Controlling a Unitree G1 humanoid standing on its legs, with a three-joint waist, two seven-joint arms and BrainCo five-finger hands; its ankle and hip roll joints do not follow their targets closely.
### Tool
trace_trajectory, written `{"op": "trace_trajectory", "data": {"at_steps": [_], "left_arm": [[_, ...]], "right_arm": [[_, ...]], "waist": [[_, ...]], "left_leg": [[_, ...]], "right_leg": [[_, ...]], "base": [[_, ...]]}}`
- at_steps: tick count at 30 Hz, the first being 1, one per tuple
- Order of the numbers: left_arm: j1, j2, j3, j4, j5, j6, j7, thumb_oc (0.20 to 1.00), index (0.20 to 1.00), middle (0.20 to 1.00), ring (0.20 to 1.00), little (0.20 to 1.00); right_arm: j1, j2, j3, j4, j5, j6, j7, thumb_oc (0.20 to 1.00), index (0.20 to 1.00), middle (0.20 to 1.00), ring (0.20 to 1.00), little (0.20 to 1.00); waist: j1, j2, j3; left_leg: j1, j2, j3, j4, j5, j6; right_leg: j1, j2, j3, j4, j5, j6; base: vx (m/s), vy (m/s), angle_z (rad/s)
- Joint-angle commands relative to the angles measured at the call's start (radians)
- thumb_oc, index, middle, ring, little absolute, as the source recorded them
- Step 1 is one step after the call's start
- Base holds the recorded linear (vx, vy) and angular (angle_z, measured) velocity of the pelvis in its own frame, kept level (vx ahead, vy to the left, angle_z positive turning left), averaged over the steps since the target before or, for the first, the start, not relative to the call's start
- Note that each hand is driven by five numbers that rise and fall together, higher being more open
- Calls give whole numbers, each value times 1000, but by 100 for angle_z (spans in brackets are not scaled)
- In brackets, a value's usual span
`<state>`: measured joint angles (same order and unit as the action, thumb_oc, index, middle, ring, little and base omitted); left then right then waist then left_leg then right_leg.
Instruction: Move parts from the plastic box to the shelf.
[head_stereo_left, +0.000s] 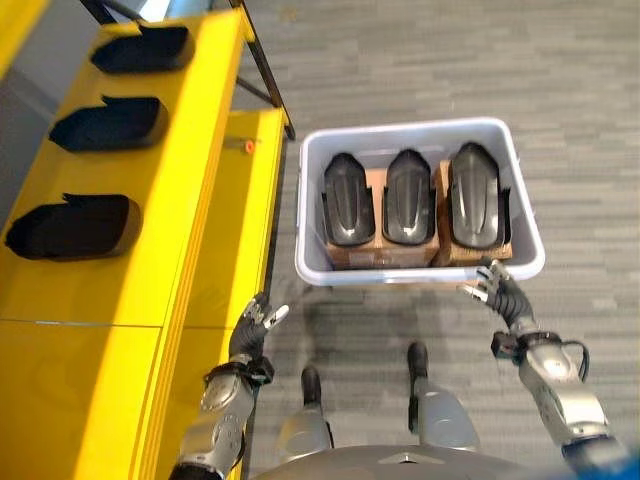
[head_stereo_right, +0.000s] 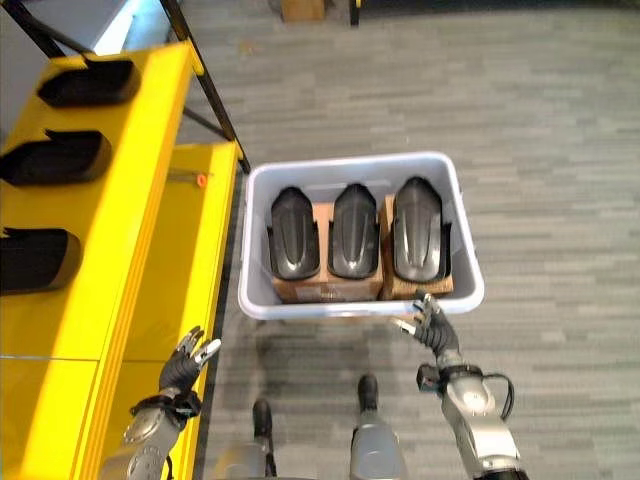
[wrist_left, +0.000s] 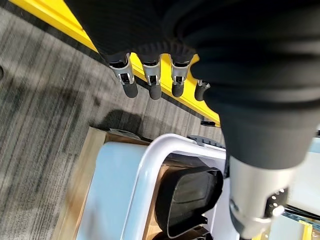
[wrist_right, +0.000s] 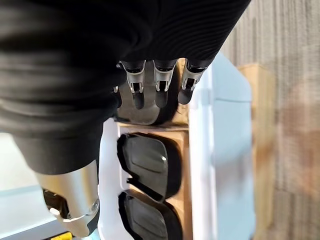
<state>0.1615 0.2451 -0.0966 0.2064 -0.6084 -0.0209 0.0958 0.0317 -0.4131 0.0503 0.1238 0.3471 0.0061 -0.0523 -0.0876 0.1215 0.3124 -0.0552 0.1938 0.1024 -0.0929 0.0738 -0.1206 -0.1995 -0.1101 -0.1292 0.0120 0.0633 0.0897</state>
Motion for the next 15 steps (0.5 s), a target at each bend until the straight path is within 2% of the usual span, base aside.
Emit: {"op": "trace_trajectory", "data": {"at_steps": [1, 7, 11, 12, 13, 15], "left_arm": [[14, 37, 40, -37, -15, -83, 41, 1000, 1000, 1000, 1000, 1000], [10, 31, 33, -50, -33, -93, 45, 1000, 1000, 1000, 1000, 1000], [17, 23, 32, -58, -40, -89, 38, 1000, 1000, 1000, 1000, 1000], [18, 23, 31, -58, -40, -86, 35, 1000, 1000, 1000, 1000, 1000], [20, 24, 27, -61, -37, -86, 32, 1000, 1000, 1000, 1000, 1000], [17, 30, 18, -62, -32, -79, 29, 1000, 1000, 1000, 1000, 1000]], "right_arm": [[19, -11, 18, -82, -16, -70, -31, 1000, 1000, 1000, 1000, 1000], [-16, -28, 41, -125, -32, -82, -34, 1000, 1000, 1000, 1000, 1000], [-19, -41, 45, -177, -36, -107, -35, 1000, 1000, 1000, 1000, 1000], [-17, -44, 45, -188, -37, -111, -36, 1000, 1000, 1000, 1000, 1000], [-16, -47, 44, -203, -31, -117, -35, 1000, 1000, 1000, 1000, 1000], [-17, -51, 44, -213, -30, -118, -41, 1000, 1000, 1000, 1000, 1000]], "waist": [[13, -30, -46], [0, -26, -30], [4, -47, -22], [10, -55, -13], [19, -64, -2], [21, -74, 7]], "left_leg": [[54, 9, -5, 6, -16, -13], [66, 34, 14, 17, 4, -9], [15, 74, -7, 164, 70, -6], [-6, 74, -26, 215, 84, 0], [-37, 55, -51, 280, 92, 7], [-66, 39, -36, 321, 79, 17]], "right_leg": [[-40, -90, -20, 120, -71, 70], [-95, -49, 23, 211, -117, 43], [-75, -1, 31, 224, -161, -7], [-61, 6, 27, 220, -166, -18], [-44, 10, 23, 213, -166, -27], [-29, 11, 6, 206, -174, -38]], "base": [[-15, -9, -20], [15, -119, -27], [22, -264, -5], [1, -279, -9], [3, -245, -9], [24, -172, 3]]}}
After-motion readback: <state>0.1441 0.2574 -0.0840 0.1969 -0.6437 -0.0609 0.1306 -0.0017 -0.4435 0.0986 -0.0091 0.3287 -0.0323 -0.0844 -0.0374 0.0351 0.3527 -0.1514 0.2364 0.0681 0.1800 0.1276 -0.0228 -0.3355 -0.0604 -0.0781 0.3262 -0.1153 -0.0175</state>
